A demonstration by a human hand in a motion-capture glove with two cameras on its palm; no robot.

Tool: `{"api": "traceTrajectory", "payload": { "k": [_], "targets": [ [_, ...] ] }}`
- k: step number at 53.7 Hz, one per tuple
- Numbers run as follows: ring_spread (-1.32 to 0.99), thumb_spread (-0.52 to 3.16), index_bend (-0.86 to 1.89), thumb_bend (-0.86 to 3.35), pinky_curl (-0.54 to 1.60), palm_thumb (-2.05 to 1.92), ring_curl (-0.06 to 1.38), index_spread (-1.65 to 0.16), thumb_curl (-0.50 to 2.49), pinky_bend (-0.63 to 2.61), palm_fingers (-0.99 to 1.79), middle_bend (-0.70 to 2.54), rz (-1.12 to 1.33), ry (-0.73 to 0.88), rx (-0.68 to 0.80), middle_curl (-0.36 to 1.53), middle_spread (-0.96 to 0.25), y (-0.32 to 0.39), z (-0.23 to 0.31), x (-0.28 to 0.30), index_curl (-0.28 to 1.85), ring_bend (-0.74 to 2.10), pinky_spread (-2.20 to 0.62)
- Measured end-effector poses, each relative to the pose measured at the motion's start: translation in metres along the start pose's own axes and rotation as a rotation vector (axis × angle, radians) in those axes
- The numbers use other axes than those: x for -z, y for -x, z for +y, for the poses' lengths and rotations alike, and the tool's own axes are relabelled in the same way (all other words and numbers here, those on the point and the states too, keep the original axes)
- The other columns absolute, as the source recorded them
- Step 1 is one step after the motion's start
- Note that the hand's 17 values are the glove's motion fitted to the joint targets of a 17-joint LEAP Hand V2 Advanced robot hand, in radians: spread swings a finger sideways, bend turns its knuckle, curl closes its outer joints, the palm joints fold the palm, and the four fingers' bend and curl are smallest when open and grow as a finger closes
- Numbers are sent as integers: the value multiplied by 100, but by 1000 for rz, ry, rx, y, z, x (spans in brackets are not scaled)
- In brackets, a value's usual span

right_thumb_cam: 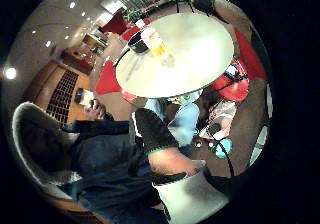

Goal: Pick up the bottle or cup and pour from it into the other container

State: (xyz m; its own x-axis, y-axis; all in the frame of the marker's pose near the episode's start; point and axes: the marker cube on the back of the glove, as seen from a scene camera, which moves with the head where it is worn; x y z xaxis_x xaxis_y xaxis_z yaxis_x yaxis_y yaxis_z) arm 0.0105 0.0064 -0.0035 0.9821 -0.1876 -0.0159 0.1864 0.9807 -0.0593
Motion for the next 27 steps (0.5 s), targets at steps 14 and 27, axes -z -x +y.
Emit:
{"api": "traceTrajectory", "payload": {
  "k": [14,27],
  "targets": [
    [12,87,26,6,22,30,10,-38,19,41,46,25,0,-107,6,19,-8,4,-21,-8,24,16,33],
    [14,93,14,-2,29,33,10,-40,26,50,32,22,-19,-73,40,24,-3,24,-66,-48,25,16,36]
  ]
}}
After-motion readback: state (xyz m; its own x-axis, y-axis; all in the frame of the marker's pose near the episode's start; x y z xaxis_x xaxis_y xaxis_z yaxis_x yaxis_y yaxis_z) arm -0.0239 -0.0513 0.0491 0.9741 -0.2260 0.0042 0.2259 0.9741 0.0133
